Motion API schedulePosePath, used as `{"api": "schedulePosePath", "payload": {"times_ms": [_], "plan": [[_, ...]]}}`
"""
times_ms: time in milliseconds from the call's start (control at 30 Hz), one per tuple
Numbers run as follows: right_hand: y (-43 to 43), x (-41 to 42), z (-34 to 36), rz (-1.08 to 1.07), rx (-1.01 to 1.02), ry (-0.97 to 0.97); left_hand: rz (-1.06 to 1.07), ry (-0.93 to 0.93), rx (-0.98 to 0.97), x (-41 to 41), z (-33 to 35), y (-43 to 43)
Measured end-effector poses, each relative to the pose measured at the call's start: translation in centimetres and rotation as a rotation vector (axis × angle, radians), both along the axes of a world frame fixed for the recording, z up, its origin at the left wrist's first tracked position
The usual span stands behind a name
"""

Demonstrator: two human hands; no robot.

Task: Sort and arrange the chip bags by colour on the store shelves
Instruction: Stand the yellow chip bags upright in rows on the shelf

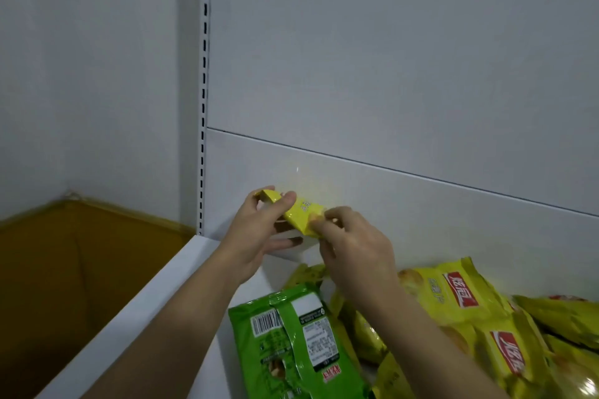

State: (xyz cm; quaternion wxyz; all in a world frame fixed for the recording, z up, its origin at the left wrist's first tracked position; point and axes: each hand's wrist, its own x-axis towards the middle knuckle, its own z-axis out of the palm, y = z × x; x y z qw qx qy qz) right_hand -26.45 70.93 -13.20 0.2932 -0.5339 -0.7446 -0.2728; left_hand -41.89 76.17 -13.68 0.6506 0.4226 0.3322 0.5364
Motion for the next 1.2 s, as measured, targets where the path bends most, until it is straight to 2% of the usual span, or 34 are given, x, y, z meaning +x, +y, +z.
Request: {"api": "schedulePosePath", "payload": {"times_ms": [100,200,300,467,533,633,733,833,933,1067,1200], "plan": [[0.4,-1.8,-1.1,0.098,-0.107,-0.009,0.135,0.001,0.035,-1.0,-0.5,0.8],[0.6,-3.1,-1.2,0.211,-0.267,0.026,0.244,0.049,0.150,-2.9,-0.5,1.7],[0.6,-3.4,-1.4,0.308,-0.493,0.159,0.339,0.162,0.284,-5.0,-0.7,2.8],[2.0,-2.6,0.2,0.119,-0.500,0.433,0.165,0.335,0.341,-7.3,-2.5,4.2],[3.0,-2.3,0.9,0.031,-0.567,0.514,0.089,0.366,0.329,-7.7,-3.4,4.3],[4.8,-2.5,1.8,0.094,-0.729,0.555,0.036,0.349,0.344,-8.0,-4.2,4.5],[6.5,-3.4,1.7,0.186,-0.787,0.675,0.107,0.294,0.340,-8.1,-4.6,5.0],[8.3,-4.5,0.9,0.105,-0.795,0.804,0.232,0.302,0.276,-8.8,-5.9,5.9],[9.7,-5.9,-0.8,0.021,-0.870,0.894,0.286,0.490,0.209,-9.9,-7.7,6.4],[11.2,-6.8,-2.6,-0.076,-0.878,0.978,0.247,0.752,0.249,-9.7,-9.1,6.0],[11.4,-6.8,-2.9,-0.160,-0.841,0.798,0.308,1.090,0.338,-8.9,-9.6,5.5]]}}
